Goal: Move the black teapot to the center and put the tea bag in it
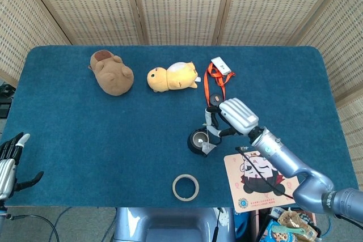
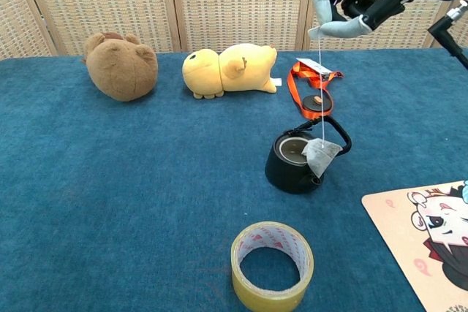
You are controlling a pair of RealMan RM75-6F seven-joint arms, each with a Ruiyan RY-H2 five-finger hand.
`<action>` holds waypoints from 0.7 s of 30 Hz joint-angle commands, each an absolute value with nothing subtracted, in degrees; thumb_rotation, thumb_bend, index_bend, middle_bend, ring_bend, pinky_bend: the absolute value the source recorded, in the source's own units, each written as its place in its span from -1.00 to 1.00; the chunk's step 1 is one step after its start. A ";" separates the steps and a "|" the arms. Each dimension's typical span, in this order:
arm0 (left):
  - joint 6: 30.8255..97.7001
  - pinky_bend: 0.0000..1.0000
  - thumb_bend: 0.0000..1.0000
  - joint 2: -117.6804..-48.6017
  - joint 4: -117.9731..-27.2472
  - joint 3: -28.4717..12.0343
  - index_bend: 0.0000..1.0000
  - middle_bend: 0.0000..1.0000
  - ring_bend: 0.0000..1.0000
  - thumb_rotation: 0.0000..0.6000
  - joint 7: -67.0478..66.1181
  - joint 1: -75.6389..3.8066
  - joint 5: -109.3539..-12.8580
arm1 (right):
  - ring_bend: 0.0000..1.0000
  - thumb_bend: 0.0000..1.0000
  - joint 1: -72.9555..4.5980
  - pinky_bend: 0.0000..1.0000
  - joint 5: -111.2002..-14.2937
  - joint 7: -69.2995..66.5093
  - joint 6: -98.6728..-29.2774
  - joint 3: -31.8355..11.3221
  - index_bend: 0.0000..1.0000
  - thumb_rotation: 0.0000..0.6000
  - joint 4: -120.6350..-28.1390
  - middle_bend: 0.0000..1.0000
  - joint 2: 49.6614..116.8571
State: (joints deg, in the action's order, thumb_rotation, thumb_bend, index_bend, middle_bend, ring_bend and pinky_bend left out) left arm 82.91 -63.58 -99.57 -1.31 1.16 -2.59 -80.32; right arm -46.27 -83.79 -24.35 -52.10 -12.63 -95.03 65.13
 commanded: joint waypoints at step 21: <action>82.33 -1.00 -0.48 -63.95 -98.99 -1.47 -1.00 -1.00 -1.00 1.00 1.46 -2.61 -80.02 | 0.75 0.45 -48.34 0.95 -81.61 -23.29 -50.20 -13.90 0.39 1.00 -93.59 0.55 65.77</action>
